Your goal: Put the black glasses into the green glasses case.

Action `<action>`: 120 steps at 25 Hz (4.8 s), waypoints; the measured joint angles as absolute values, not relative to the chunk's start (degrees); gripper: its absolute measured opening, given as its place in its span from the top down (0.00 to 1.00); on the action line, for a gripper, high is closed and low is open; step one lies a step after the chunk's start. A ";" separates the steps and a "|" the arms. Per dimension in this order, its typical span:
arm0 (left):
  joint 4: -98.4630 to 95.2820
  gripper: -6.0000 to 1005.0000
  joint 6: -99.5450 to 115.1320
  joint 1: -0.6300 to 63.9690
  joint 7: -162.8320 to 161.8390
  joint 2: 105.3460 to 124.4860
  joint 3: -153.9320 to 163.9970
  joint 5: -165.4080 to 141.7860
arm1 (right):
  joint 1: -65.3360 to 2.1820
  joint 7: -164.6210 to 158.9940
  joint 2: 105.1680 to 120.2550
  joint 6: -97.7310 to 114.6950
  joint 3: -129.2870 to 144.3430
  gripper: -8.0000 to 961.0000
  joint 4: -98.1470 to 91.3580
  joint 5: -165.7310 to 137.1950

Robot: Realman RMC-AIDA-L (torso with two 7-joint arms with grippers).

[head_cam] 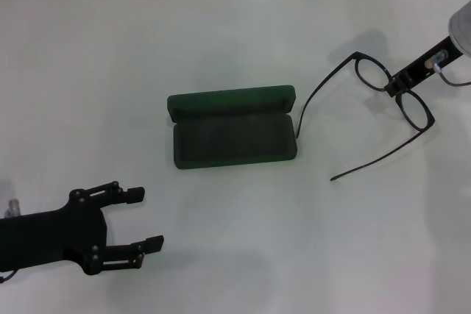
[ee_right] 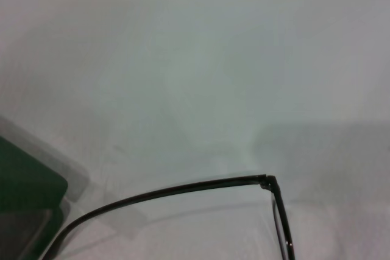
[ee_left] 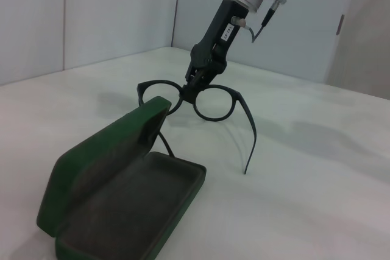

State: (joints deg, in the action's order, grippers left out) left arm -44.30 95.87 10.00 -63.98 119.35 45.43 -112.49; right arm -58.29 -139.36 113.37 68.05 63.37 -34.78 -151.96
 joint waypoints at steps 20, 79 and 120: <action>-44.21 0.20 96.53 10.26 -64.49 119.38 45.10 -111.34 | -49.54 -137.44 111.68 74.01 58.83 0.92 -50.19 -149.12; -18.06 0.58 101.87 30.58 -53.58 120.00 47.86 -105.82 | -36.00 -77.00 115.41 86.92 46.24 0.92 -30.60 -85.77; -9.14 0.99 101.94 38.95 -54.12 120.32 47.47 -93.37 | -37.53 -73.87 115.66 92.77 54.01 0.92 -18.45 -80.73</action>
State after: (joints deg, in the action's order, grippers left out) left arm -9.14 101.94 38.95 -54.12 120.32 47.47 -93.37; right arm -37.53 -73.87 115.66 92.77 54.02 -18.45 -80.73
